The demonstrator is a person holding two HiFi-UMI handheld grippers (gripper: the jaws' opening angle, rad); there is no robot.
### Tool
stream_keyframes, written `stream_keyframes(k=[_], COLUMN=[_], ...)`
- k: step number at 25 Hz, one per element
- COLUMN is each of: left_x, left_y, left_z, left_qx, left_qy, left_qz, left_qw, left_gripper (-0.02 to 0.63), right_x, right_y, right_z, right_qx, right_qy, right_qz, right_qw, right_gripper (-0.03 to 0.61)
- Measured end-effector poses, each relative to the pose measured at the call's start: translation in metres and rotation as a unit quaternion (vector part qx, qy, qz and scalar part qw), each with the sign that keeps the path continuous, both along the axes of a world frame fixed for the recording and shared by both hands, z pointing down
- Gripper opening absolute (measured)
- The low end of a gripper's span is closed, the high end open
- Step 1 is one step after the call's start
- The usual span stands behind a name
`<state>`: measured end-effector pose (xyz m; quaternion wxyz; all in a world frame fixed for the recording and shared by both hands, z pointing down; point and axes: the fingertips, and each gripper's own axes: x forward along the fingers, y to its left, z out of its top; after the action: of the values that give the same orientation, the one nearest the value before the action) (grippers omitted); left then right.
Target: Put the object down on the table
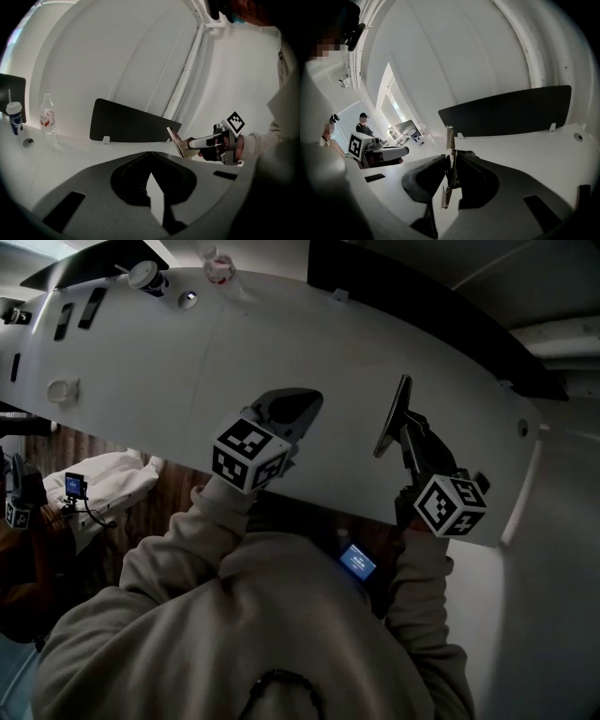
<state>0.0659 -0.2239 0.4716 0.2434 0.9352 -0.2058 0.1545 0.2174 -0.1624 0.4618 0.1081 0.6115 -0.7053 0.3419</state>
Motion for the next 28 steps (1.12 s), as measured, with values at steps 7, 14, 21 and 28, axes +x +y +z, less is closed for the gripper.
stream_keyframes(k=[7, 14, 21, 28], left_x=[-0.028, -0.025, -0.025, -0.055], left_y=[0.035, 0.059, 0.064, 0.084], left_z=[0.012, 0.034, 0.056, 0.072], left_qx=[0.017, -0.005, -0.042, -0.047], left_qy=[-0.004, -0.014, -0.024, -0.030], left_qz=[-0.017, -0.039, -0.062, -0.073], left_qw=[0.9997, 0.9991, 0.9969, 0.9958], left_gripper=[-0.003, -0.003, -0.003, -0.005], right_x=[-0.028, -0.019, -0.012, -0.040], right_y=[0.030, 0.050, 0.049, 0.065], right_z=[0.015, 0.037, 0.053, 0.068], right_qx=[0.019, -0.006, -0.036, -0.041], right_qy=[-0.007, -0.017, -0.024, -0.026], right_qz=[-0.012, -0.025, -0.035, -0.044], right_qw=[1.000, 1.000, 0.998, 0.998], right_gripper=[0.091, 0.091, 0.091, 0.091])
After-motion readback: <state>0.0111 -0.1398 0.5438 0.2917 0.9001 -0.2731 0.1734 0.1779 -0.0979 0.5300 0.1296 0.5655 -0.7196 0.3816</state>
